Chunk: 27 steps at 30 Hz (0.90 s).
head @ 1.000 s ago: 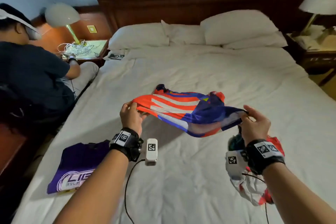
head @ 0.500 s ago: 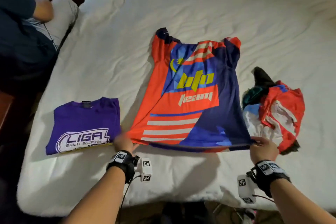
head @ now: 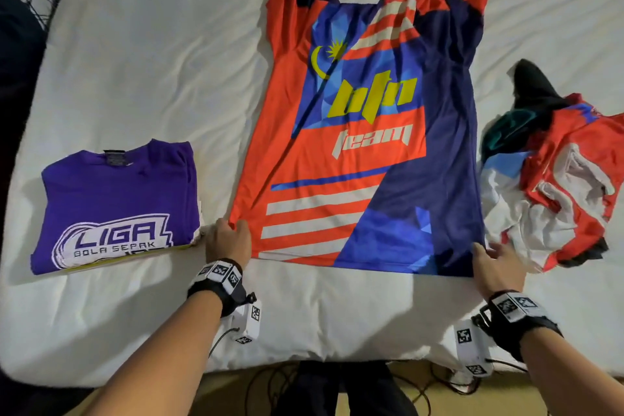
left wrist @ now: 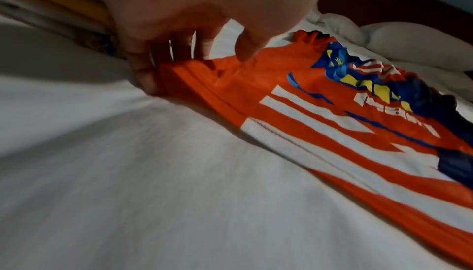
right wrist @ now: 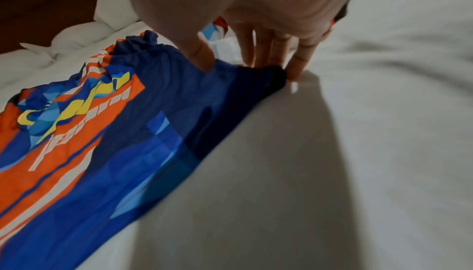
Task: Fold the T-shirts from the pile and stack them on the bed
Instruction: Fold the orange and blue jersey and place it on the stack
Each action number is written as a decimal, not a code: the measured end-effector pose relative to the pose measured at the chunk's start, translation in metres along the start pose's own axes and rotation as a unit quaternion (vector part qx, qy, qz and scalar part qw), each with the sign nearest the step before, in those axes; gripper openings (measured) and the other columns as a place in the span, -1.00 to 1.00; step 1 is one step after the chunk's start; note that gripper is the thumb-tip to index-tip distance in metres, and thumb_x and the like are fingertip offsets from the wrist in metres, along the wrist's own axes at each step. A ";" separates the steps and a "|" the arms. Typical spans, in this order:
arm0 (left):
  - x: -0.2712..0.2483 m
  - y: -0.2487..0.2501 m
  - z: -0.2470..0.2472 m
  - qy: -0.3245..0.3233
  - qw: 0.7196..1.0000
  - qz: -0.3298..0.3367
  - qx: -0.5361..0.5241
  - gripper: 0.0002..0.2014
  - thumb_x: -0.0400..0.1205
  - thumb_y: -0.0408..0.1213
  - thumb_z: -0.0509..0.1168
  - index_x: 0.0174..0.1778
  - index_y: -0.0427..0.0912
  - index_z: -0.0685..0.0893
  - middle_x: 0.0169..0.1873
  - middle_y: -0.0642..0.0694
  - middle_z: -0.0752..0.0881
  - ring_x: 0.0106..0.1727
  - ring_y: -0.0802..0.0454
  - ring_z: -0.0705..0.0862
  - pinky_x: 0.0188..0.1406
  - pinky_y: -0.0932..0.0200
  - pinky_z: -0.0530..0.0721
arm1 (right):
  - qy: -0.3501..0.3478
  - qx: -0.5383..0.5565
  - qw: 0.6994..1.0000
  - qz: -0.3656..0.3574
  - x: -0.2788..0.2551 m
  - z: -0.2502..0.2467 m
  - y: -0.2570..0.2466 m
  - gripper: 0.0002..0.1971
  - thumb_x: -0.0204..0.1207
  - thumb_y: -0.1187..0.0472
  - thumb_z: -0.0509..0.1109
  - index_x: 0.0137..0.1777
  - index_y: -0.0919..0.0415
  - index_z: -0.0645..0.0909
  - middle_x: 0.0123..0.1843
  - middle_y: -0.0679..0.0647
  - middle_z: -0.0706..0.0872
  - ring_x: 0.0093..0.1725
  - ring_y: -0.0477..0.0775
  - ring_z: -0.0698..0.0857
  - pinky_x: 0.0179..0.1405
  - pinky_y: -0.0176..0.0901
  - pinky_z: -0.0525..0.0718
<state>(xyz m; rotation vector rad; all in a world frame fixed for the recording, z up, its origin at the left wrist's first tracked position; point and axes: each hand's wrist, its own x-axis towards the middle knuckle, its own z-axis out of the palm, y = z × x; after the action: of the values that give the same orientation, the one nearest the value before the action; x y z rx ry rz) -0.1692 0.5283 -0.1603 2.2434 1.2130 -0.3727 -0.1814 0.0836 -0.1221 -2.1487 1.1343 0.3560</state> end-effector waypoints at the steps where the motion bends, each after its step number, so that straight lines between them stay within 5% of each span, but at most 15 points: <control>1: 0.002 0.003 0.003 -0.001 1.000 0.015 0.015 -0.56 0.75 -0.04 0.17 0.37 -0.32 0.58 0.29 -0.42 0.61 0.29 -0.38 0.61 0.18 -0.16 0.56 | 0.009 -0.003 1.000 -0.005 0.007 0.005 -0.003 -0.53 0.64 0.01 0.40 0.32 0.43 0.66 0.23 0.46 0.73 0.28 0.47 0.67 0.32 0.13 0.53; 5: 0.011 0.011 0.008 0.011 0.999 0.042 0.022 -0.57 0.79 0.01 0.18 0.33 -0.32 0.52 0.21 -0.41 0.63 0.21 -0.38 0.64 0.02 -0.13 0.52 | 0.053 -0.023 0.998 -0.015 0.026 0.022 -0.012 -0.55 0.66 0.00 0.40 0.14 0.49 0.67 0.08 0.45 0.70 0.16 0.51 0.69 0.14 0.15 0.57; 9: 0.017 0.018 0.009 0.045 0.997 0.059 0.012 -0.58 0.79 0.00 0.18 0.28 -0.32 0.63 0.17 -0.38 0.66 0.22 -0.33 0.59 -0.01 -0.03 0.39 | 0.075 -0.032 0.997 -0.002 0.033 0.031 -0.022 -0.58 0.70 0.06 0.34 0.29 0.45 0.54 0.27 0.47 0.65 0.27 0.49 0.63 0.22 0.14 0.52; 14: 0.024 0.023 0.012 0.063 0.994 0.078 0.046 -0.67 0.82 -0.15 0.15 0.16 -0.35 0.69 0.10 -0.40 0.72 0.13 -0.33 0.60 -0.10 0.02 0.30 | 0.072 -0.056 0.996 -0.016 0.040 0.039 -0.019 -0.72 0.75 0.17 0.18 0.29 0.38 0.47 0.25 0.53 0.63 0.26 0.55 0.59 0.22 0.21 0.50; 19: 0.016 0.021 0.006 0.062 0.989 0.082 0.103 -0.67 0.85 -0.14 0.08 0.22 -0.32 0.62 0.17 -0.40 0.67 0.23 -0.37 0.60 -0.06 -0.08 0.39 | 0.070 -0.090 0.993 0.005 0.029 0.029 -0.020 -0.69 0.77 0.14 0.12 0.38 0.33 0.42 0.36 0.49 0.56 0.31 0.55 0.58 0.26 0.28 0.48; 22: 0.011 0.015 -0.006 0.052 0.988 0.065 0.129 -0.64 0.86 -0.07 0.03 0.30 -0.27 0.57 0.27 -0.40 0.64 0.33 -0.43 0.58 0.18 -0.23 0.50 | 0.068 -0.113 0.991 -0.002 0.020 0.018 -0.017 -0.69 0.77 0.09 0.09 0.34 0.30 0.40 0.38 0.48 0.57 0.32 0.57 0.59 0.24 0.34 0.51; 27: -0.011 -0.006 -0.032 0.041 0.990 0.061 0.123 -0.60 0.86 -0.02 0.01 0.32 -0.28 0.54 0.26 -0.45 0.67 0.25 -0.46 0.65 0.10 -0.22 0.55 | 0.052 -0.137 0.989 -0.026 -0.002 -0.012 -0.002 -0.71 0.78 0.14 0.07 0.27 0.38 0.39 0.32 0.58 0.59 0.30 0.62 0.60 0.23 0.36 0.50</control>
<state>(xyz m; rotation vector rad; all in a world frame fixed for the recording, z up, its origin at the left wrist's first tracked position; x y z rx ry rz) -0.1813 0.5425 -0.1310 2.5522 1.1148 -0.4049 -0.1815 0.0777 -0.1110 -2.4582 1.1392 0.3989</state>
